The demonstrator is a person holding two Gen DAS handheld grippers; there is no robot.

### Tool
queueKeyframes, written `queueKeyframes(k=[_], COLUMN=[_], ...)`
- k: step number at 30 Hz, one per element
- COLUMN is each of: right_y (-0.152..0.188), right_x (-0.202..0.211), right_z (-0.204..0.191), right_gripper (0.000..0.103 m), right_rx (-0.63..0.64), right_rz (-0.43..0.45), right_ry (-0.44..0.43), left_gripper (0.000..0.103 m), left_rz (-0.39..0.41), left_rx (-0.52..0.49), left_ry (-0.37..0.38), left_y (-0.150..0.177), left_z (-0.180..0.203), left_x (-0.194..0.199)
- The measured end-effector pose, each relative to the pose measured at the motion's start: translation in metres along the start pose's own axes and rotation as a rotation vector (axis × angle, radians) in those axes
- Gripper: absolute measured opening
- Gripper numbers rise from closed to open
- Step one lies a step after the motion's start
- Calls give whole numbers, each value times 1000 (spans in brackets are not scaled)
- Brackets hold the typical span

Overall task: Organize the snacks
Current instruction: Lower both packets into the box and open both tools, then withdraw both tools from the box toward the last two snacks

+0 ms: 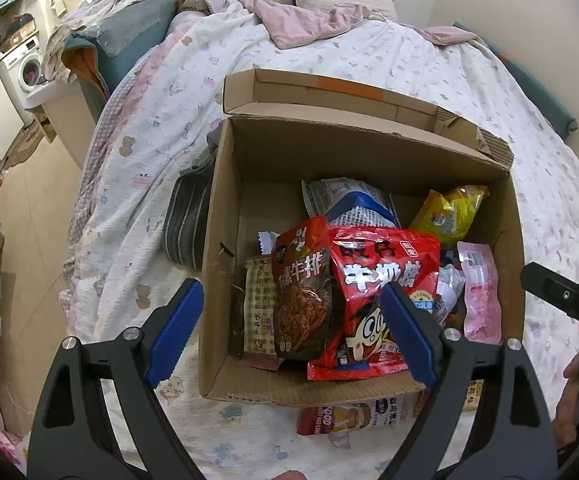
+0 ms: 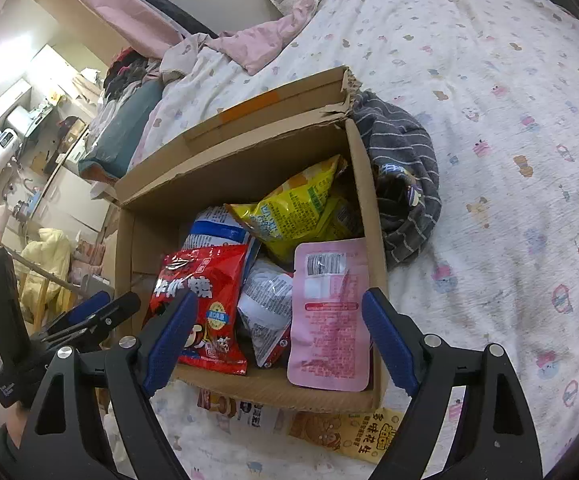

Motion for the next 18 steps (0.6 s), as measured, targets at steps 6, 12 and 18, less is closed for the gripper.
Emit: queueKeyframes(k=[6,12,18], right_y=[1,0,-1], right_x=[0,1,3], right_z=[-2,-2,-3], right_gripper=[86,86,86], right_rx=[9,10,9], right_rz=[3,5,8], right_ry=[2,3,2], left_gripper=[88,88,88], left_rz=[3,11,16], left_rx=[-23,-24,-21], left_ry=[-8,-8,-9], left_y=[1,-1,-1], left_z=[4,3,3], left_x=[1,3,6])
Point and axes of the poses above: each gripper's, at about its wrist camera, not at the fingertips, and x roughly against the way its jaws point, z to its right, y to its underside, the point moved 8 cm from there along -x, roughly the way its jaws point, and after that the axes turned 7 degrees about y, right-handed, at the moved point
